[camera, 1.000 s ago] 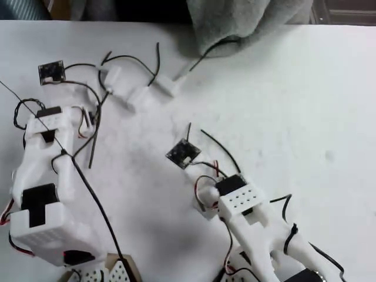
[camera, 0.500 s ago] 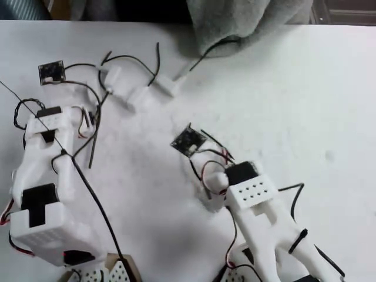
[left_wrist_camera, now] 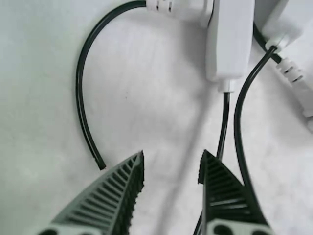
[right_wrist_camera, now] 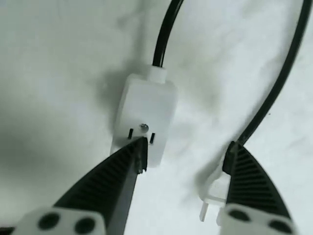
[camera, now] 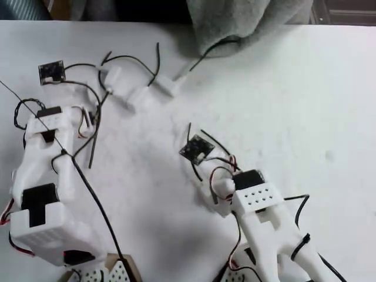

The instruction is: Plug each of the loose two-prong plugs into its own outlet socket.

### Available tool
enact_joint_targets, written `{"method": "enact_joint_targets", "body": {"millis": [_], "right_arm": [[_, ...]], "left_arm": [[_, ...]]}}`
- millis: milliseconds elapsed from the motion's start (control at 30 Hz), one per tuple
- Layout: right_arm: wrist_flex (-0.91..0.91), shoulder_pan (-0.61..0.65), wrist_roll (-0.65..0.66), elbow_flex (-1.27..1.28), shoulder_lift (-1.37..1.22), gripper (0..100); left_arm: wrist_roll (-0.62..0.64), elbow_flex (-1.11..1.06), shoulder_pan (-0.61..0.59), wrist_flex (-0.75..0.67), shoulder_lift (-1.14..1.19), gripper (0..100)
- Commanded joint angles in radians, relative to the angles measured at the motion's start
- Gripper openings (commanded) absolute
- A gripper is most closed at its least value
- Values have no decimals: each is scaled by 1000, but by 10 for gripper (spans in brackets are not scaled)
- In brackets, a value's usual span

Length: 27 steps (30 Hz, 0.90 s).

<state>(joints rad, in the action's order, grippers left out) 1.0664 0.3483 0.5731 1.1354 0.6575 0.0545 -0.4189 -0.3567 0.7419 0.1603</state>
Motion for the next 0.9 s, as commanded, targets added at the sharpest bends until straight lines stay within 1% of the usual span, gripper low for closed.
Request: {"method": "enact_joint_targets", "body": {"millis": [0,133,233,333,433,500,600,667,767,867], "right_arm": [[-59,-51,68,29,-1,252],[-142,-196,172,55,-1,252],[-157,-306,256,52,-1,252],[-173,-384,333,49,4,252],[-153,-443,354,-32,8,252],[-79,-458,354,-129,8,252],[125,-409,345,-287,8,252],[232,-341,282,-347,8,252],[257,-223,186,-331,-2,252],[179,-122,157,-224,-1,252]], "left_arm": [[-8,5,15,-14,-28,192],[-8,5,15,-14,-28,192],[-8,5,15,-17,-28,192],[-8,5,15,-17,-28,192],[-8,5,15,-18,-28,192],[-8,5,15,-18,-28,192],[-8,5,15,-18,-28,192],[-8,5,15,-18,-28,192],[-8,5,15,-18,-28,192],[-8,5,15,-17,-28,192]]}}
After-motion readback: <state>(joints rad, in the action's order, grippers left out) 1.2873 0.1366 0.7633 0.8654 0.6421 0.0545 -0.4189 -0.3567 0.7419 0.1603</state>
